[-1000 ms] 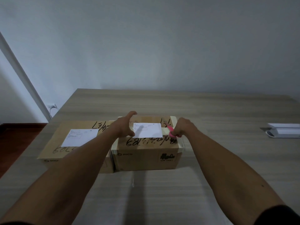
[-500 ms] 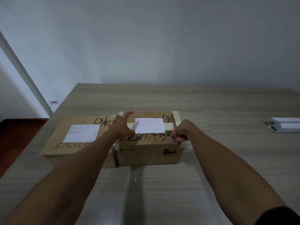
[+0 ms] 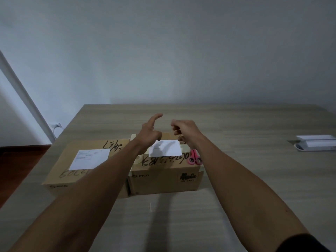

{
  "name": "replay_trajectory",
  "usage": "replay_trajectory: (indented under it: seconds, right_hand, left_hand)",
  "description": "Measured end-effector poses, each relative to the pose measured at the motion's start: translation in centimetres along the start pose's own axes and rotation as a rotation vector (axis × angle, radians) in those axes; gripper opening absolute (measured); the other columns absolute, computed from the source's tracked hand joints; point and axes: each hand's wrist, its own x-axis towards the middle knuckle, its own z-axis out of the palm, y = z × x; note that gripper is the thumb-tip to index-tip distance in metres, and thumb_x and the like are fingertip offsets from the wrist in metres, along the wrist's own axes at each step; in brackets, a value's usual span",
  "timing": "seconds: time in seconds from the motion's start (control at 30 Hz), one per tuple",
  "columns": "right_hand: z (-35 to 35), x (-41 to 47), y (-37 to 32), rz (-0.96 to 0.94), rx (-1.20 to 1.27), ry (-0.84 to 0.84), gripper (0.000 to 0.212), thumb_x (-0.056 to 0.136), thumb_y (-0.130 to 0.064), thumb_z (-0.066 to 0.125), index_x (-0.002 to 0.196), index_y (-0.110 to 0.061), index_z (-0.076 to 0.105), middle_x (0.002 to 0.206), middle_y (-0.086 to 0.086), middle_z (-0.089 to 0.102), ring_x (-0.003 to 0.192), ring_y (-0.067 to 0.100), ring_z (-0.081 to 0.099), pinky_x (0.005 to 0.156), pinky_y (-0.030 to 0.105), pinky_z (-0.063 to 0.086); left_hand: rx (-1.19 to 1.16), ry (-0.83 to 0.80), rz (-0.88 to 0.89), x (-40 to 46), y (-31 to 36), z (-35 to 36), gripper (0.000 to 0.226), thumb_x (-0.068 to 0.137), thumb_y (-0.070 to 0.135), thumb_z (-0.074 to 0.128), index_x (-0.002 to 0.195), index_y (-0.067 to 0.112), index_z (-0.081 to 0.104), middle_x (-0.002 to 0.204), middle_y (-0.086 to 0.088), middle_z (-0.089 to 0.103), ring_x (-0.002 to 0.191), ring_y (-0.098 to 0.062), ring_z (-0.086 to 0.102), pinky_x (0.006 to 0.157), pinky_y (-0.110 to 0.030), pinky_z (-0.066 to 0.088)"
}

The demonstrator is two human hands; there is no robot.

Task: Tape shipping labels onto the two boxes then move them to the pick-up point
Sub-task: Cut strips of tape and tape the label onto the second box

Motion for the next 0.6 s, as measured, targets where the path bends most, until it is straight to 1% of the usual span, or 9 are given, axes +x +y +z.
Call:
replay_trajectory:
  seconds: [0.1,0.23,0.3,0.37,0.47,0.53,0.6]
  right_hand:
    - [0.5,-0.3,-0.3,0.016,0.077,-0.019,0.024,0.094,-0.034,0.069,0.095,-0.011,0.074,0.080,0.000,0.061,0.068,0.014,0.051,0.060,0.030,0.039]
    - [0.8,-0.1,0.1,0.030,0.139,-0.037,0.030,0.090,-0.036,0.075,0.098,-0.008,0.076,0.077,-0.001,0.060,0.064,0.012,0.048,0.056,0.029,0.036]
    - [0.9,0.1,0.4,0.029,0.164,-0.026,0.034,0.088,-0.030,0.077,0.104,-0.001,0.077,0.075,-0.001,0.059,0.062,0.011,0.047,0.053,0.027,0.034]
    - [0.9,0.2,0.5,0.023,0.186,-0.019,0.030,0.086,-0.020,0.077,0.104,0.004,0.075,0.072,0.001,0.057,0.059,0.012,0.045,0.050,0.027,0.031]
    - [0.9,0.3,0.5,0.013,0.189,-0.015,0.011,0.086,-0.010,0.078,0.093,-0.003,0.074,0.066,0.003,0.056,0.054,0.012,0.044,0.049,0.026,0.030]
    - [0.8,0.5,0.5,0.006,0.180,-0.007,0.012,0.086,-0.009,0.078,0.094,-0.003,0.073,0.065,0.002,0.056,0.053,0.012,0.044,0.049,0.026,0.030]
    - [0.8,0.6,0.4,0.007,0.156,-0.009,0.014,0.086,-0.009,0.078,0.096,-0.001,0.073,0.064,0.002,0.057,0.053,0.012,0.045,0.049,0.026,0.030]
  left_hand:
    - [-0.030,-0.004,-0.005,-0.3,0.6,0.9,0.089,0.081,-0.013,0.052,0.141,0.051,0.043,0.159,-0.013,0.028,0.150,-0.032,0.026,0.088,-0.035,0.047]
    - [-0.055,-0.019,-0.012,-0.7,1.1,1.6,0.089,0.081,-0.015,0.050,0.146,0.046,0.043,0.161,-0.013,0.026,0.151,-0.032,0.024,0.099,-0.042,0.045]
    - [-0.067,-0.023,-0.015,-0.9,1.3,1.8,0.089,0.081,-0.015,0.050,0.147,0.044,0.042,0.161,-0.013,0.027,0.151,-0.032,0.025,0.098,-0.042,0.045]
    - [-0.085,-0.024,-0.017,-1.0,1.5,1.9,0.089,0.081,-0.015,0.050,0.147,0.044,0.042,0.160,-0.013,0.028,0.150,-0.032,0.025,0.096,-0.040,0.045]
    - [-0.097,-0.019,-0.016,-0.9,1.6,2.0,0.088,0.081,-0.016,0.049,0.149,0.041,0.043,0.160,-0.012,0.028,0.151,-0.033,0.025,0.099,-0.041,0.045]
    - [-0.093,-0.015,-0.014,-0.9,1.6,2.1,0.089,0.082,-0.015,0.050,0.150,0.040,0.042,0.160,-0.013,0.028,0.151,-0.034,0.024,0.101,-0.043,0.046]
    - [-0.076,-0.002,-0.005,-0.9,1.6,2.2,0.088,0.083,-0.014,0.051,0.151,0.040,0.041,0.161,-0.013,0.027,0.150,-0.034,0.027,0.098,-0.040,0.048]
